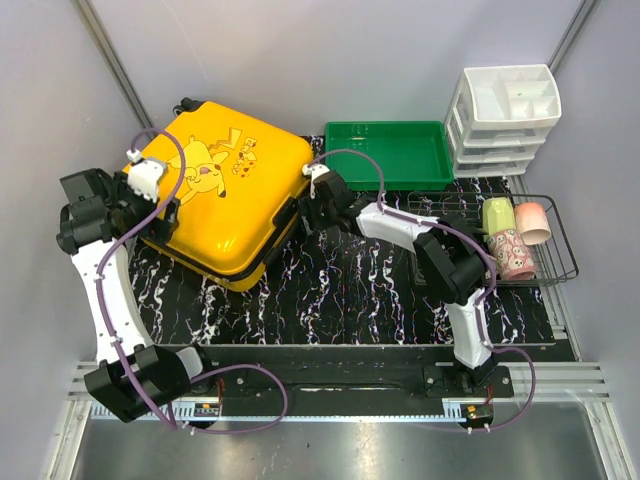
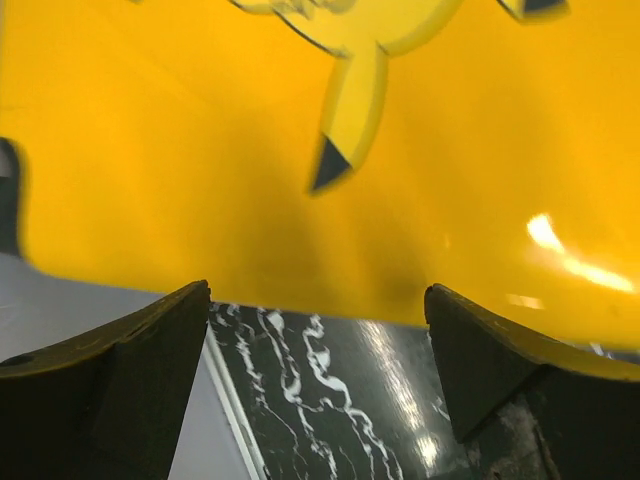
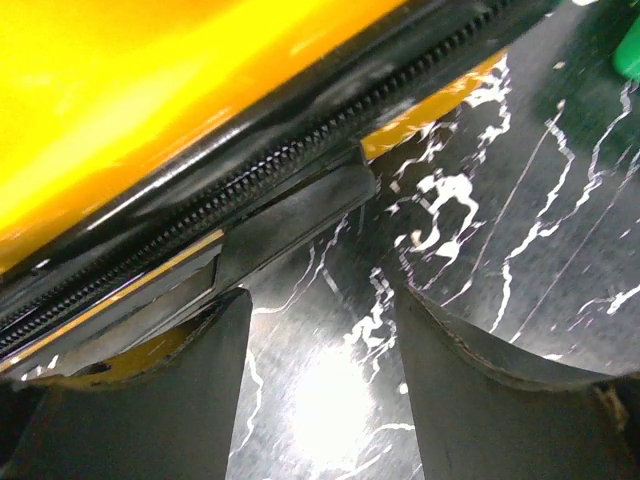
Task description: Open, take out, and arrange the luggage
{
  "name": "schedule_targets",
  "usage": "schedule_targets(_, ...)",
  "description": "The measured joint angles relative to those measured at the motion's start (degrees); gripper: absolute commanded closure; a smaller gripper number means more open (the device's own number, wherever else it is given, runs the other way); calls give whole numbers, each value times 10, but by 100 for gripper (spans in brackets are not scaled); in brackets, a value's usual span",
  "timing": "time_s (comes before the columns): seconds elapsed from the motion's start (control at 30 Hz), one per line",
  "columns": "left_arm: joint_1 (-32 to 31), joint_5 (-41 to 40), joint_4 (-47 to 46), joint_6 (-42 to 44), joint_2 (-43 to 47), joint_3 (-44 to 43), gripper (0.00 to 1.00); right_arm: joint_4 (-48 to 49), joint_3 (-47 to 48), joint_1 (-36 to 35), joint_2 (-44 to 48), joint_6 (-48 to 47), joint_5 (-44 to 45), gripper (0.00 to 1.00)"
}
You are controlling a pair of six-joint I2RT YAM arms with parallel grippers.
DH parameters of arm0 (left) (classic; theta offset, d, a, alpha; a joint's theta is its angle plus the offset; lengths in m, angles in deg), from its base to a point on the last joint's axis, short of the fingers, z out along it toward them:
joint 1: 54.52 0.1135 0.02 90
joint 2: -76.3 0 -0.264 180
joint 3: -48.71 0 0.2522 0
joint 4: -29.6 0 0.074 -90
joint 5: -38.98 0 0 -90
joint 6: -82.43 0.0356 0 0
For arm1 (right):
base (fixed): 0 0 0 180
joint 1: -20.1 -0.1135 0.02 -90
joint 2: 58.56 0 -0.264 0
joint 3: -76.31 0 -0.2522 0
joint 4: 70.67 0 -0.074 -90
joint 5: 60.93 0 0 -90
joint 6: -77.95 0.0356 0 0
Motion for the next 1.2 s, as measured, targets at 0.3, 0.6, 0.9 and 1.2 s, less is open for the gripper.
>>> schedule_targets(0.3, 0, 16, 175, 161, 37, 58, 18, 17, 58, 29, -34, -17, 18, 32)
schedule_targets(0.6, -60, 20, 173, 156, 18, 130, 25, 23, 54, 35, 23, -12, -14, 26)
schedule_targets(0.9, -137, 7, 65, -31, -21, 142, 25, 11, -29, 31, 250, 0, -64, 25)
schedule_targets(1.2, -268, -17, -78, -175, -84, 147, 25, -38, -132, 64, 312, 3, -79, 25)
